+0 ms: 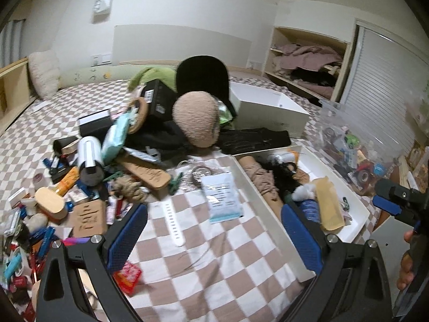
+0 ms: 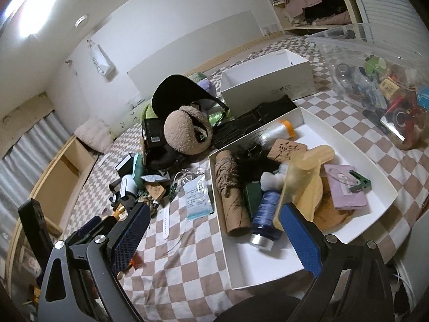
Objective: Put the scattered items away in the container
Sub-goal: 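Withdraw both open tools from the tray back over the cluttered bed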
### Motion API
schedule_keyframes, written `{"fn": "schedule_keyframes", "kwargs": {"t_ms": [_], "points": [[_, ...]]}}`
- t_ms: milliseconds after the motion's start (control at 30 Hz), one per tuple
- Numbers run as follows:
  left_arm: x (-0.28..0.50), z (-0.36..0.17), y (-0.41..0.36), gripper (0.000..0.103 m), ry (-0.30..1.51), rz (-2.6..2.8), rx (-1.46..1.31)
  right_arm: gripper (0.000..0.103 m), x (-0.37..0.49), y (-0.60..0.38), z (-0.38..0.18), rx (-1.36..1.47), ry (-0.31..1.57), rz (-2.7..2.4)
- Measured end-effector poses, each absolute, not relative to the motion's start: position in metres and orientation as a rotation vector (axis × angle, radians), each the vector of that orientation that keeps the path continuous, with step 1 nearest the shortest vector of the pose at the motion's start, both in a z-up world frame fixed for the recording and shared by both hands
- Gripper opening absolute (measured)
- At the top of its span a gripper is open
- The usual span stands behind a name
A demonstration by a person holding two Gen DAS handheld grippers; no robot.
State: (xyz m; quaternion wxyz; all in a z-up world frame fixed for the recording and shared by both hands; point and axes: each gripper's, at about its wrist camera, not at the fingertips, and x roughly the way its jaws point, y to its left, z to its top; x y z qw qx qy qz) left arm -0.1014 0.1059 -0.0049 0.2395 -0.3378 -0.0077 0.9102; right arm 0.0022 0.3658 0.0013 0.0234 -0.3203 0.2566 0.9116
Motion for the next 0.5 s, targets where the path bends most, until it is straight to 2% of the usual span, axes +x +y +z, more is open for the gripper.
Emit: {"fn": "schedule_keyframes", "kwargs": {"t_ms": [333,433,500], "points": [[-0.098,-0.012,0.066,0.100,0.003,2.559,-0.947,0.098,-0.012,0.334,-0.016,-1.067,0.683,2.855],[-0.097,-0.015,0.055,0.100,-0.010,2.574,-0.954,0.103,-0.015,0.325,-0.018,-1.084,0.655,2.866],[-0.098,-0.018,0.049,0.100,-0.023,2.580,-0.966,0.103,-0.017,0.319,-0.019,-1.095,0.637,2.874]]}}
